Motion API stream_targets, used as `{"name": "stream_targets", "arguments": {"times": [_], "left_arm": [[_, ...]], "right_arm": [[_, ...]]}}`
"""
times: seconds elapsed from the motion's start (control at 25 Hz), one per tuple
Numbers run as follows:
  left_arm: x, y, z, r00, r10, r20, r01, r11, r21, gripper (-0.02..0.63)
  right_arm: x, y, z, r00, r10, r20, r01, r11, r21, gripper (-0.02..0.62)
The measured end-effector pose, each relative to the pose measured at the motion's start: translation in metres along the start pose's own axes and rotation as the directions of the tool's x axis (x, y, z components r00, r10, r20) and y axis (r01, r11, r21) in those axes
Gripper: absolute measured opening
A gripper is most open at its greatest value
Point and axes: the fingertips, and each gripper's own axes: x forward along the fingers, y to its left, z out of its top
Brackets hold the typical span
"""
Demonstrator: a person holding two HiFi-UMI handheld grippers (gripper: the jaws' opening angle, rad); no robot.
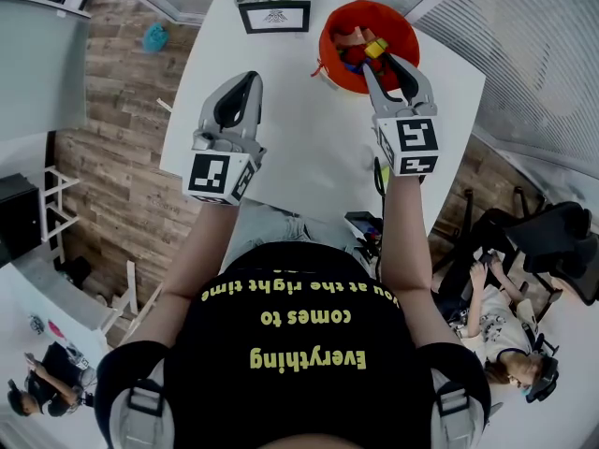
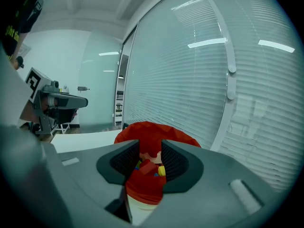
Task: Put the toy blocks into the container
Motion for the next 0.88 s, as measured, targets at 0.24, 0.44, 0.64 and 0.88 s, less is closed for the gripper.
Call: {"name": "stream_targets", "arguments": {"times": [0.24,0.44,0.64,0.88], "left_arm": [[0.0036,-0.0020,-0.0021,1.000,-0.011,-0.007,0.011,1.000,0.005,-0.002],[0.0041,-0.0005,-0.0008,1.000,-0.001,0.002,0.001,1.000,-0.011,-0.002],[0.0019,-0.0004,0.0003,1.000,0.002,0.007,-0.002,1.000,-0.008,-0.002],[0.0008,-0.0004,0.0011,1.000,0.004,0.007,-0.004,1.000,-0.010,-0.002]], "right_arm": [[0.0020,-0.0009,-0.0007,1.000,0.000,-0.001,0.000,1.000,0.001,0.147],[0.0023,-0.0021,-0.0007,1.000,-0.004,0.000,0.004,1.000,0.003,0.138],[0.0015,-0.0044,-0.0005,1.000,-0.011,0.003,0.011,1.000,0.012,0.110],[0.0005,-0.0081,0.0003,1.000,-0.022,0.004,0.022,1.000,0.018,0.074]]}}
